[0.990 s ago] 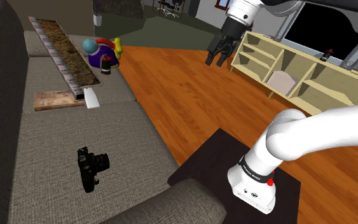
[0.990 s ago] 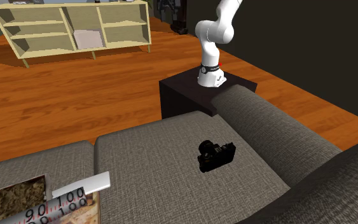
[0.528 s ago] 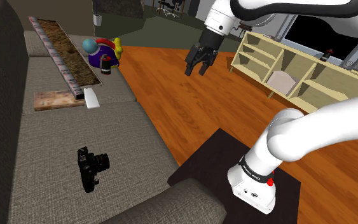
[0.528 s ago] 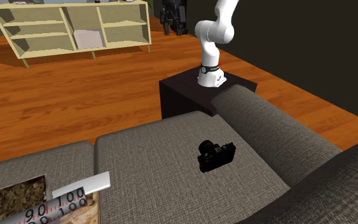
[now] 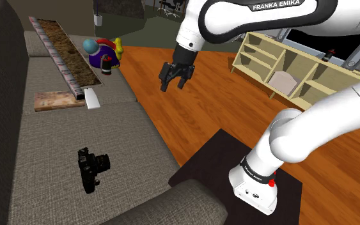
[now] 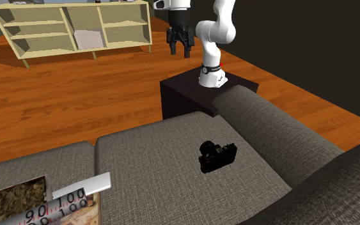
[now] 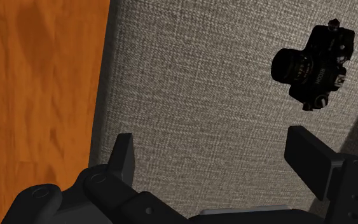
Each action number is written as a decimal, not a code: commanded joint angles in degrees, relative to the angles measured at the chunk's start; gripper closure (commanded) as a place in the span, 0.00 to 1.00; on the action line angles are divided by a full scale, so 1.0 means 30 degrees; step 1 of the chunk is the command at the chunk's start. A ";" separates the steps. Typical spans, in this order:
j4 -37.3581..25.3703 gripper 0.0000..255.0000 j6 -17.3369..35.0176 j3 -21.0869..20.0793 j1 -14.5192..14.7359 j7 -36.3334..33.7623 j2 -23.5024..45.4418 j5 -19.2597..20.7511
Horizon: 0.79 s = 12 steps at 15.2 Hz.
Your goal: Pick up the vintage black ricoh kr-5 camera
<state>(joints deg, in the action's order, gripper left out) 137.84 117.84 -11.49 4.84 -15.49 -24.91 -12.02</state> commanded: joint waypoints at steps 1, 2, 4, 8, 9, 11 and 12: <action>-0.0333 0.00 0.0893 -0.0604 0.0125 -0.0628 0.1240 0.0048; -0.0534 0.00 0.1293 -0.0914 0.0195 -0.0983 0.1853 0.0110; -0.1005 0.00 0.2058 -0.1518 0.0321 -0.1728 0.3125 0.0324; -0.2223 0.00 0.3410 -0.2590 0.0578 -0.3390 0.5835 0.1158; -0.2584 0.00 0.3703 -0.2818 0.0657 -0.3842 0.6544 0.1454; -0.3377 0.00 0.4222 -0.3208 0.0853 -0.4785 0.7993 0.2143; -0.3809 0.00 0.4445 -0.3359 0.0981 -0.5270 0.8731 0.2529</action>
<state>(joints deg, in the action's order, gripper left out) 127.75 130.42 -21.00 7.42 -29.68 -1.00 -5.60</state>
